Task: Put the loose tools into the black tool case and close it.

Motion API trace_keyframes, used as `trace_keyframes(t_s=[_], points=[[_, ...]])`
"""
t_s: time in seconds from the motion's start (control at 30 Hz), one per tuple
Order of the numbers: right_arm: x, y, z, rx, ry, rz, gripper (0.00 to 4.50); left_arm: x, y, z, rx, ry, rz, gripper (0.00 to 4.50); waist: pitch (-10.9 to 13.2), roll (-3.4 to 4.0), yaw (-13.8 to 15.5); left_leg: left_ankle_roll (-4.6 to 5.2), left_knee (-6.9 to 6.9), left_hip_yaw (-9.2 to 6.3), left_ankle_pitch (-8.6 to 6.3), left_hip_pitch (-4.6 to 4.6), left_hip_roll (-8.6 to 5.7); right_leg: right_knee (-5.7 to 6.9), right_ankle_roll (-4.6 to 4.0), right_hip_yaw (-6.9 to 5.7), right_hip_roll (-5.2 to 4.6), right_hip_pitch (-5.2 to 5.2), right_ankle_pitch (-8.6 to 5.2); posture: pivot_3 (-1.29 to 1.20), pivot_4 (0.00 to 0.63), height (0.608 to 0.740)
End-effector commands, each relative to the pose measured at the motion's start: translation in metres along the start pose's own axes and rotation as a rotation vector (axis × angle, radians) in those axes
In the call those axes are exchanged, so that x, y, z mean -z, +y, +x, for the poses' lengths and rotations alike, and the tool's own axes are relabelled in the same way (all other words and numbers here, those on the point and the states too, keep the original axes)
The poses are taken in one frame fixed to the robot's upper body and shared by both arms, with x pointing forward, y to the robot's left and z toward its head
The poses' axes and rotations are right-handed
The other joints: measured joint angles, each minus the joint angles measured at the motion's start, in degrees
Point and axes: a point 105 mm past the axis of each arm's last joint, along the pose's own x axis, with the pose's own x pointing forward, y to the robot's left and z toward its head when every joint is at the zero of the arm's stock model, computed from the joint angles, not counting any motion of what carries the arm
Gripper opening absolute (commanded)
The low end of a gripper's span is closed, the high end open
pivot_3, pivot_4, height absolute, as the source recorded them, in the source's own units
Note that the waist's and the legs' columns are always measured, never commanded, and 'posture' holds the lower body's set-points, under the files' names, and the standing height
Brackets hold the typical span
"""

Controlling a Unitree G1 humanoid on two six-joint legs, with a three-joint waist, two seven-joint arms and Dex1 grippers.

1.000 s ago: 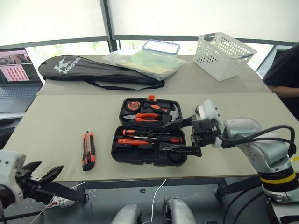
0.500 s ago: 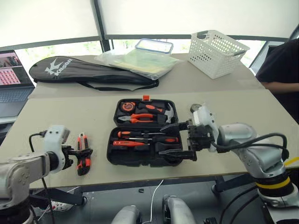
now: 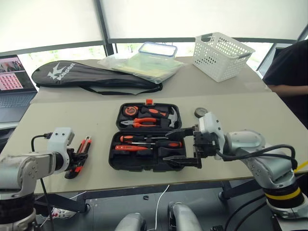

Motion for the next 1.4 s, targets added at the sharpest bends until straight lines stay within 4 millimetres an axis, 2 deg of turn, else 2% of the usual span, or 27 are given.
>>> trace_keyframes(t_s=[0.03, 0.13, 0.27, 0.4, 0.47, 0.53, 0.67, 0.9, 1.1, 1.27, 1.4], points=[[-0.004, 0.014, -0.008, -0.07, 0.026, -0.041, 4.5, -0.044, -0.001, -0.017, 0.123, -0.191, 0.205, 1.57, 0.1, -0.09, 0.1, 0.0, 0.01, 0.0, 0.0, -0.07, 0.0, 0.01, -0.01, -0.02, 0.0, -0.07, 0.0, 0.0, 0.15, 0.74], [0.001, 0.022, -0.013, -0.1, 0.065, -0.054, 4.5, -0.071, -0.031, -0.038, 0.385, -0.289, 0.491, 1.55, 0.1, -0.13, 0.6, 0.01, 0.02, -0.01, 0.01, -0.3, -0.02, -0.05, -0.03, -0.12, -0.03, -0.25, -0.03, 0.0, 0.15, 0.74], [0.001, 0.021, -0.016, -0.08, 0.072, -0.056, 4.5, -0.071, -0.07, -0.05, 0.675, -0.227, 0.849, 1.55, 0.1, -0.12, 0.4, 0.04, 0.1, 0.05, 0.02, -0.54, -0.04, -0.29, -0.01, -0.19, -0.07, -0.34, 0.0, 0.0, 0.15, 0.74], [0.002, 0.023, -0.016, -0.062, 0.077, -0.052, 4.5, -0.071, -0.099, -0.037, 0.825, -0.176, 1.057, 1.55, 0.1, -0.12, 0.5, 0.42, 0.1, 0.06, 0.22, -0.59, -0.01, -0.35, -0.03, -0.17, -0.08, -0.34, 0.02, 0.0, 0.15, 0.74], [0.003, 0.025, -0.016, -0.04, 0.083, -0.05, 4.5, -0.069, -0.131, -0.024, 0.955, -0.139, 1.132, 1.55, 0.1, -0.14, 0.6, 0.5, 0.17, 0.0, 0.26, -0.73, 0.02, -0.36, -0.07, -0.12, -0.07, -0.34, 0.04, 0.0, 0.15, 0.74], [0.003, 0.027, -0.017, -0.022, 0.084, -0.046, 4.5, -0.065, -0.151, -0.015, 1.023, -0.083, 1.157, 1.55, 0.1, -0.15, 0.8, 0.55, 0.35, -0.05, 0.27, -0.88, 0.01, -0.33, -0.07, -0.14, -0.07, -0.33, 0.05, 0.0, 0.15, 0.74], [0.003, 0.03, -0.019, 0.017, 0.089, -0.033, 4.5, -0.053, -0.162, 0.003, 1.029, -0.005, 1.203, 1.55, 0.1, -0.17, 0.0, 0.82, 0.66, -0.04, 0.13, -0.98, 0.04, -0.3, 0.0, -0.06, -0.05, -0.34, 0.09, 0.0, 0.15, 0.74], [0.006, 0.033, -0.02, 0.049, 0.095, -0.026, 4.5, -0.05, -0.172, 0.02, 0.99, 0.024, 1.188, 1.55, 0.1, -0.17, 0.6, 0.92, 0.77, -0.06, 0.08, -0.99, 0.06, -0.3, 0.06, -0.06, -0.03, -0.34, 0.09, 0.0, 0.15, 0.74], [0.006, 0.03, -0.019, 0.068, 0.092, -0.034, 4.5, -0.047, -0.182, 0.019, 1.011, 0.121, 1.052, 1.55, 0.1, -0.17, 1.0, 1.11, 0.92, -0.06, 0.0, -1.01, -0.04, -0.28, 0.24, -0.07, 0.05, -0.24, 0.14, 0.0, 0.15, 0.74], [0.005, 0.027, -0.02, 0.079, 0.083, -0.039, 4.5, -0.045, -0.181, 0.014, 1.024, 0.125, 1.052, 1.55, 0.1, -0.16, 0.8, 1.12, 0.93, -0.06, -0.01, -0.99, -0.06, -0.28, 0.27, -0.05, 0.01, -0.25, 0.13, 0.0, 0.15, 0.74], [0.004, 0.025, -0.019, 0.084, 0.077, -0.042, 4.5, -0.04, -0.175, 0.018, 0.996, 0.136, 1.072, 1.55, 0.1, -0.16, 0.8, 1.11, 0.93, -0.06, -0.01, -0.99, -0.05, -0.3, 0.27, -0.03, -0.04, -0.26, 0.13, 0.0, 0.15, 0.74]])
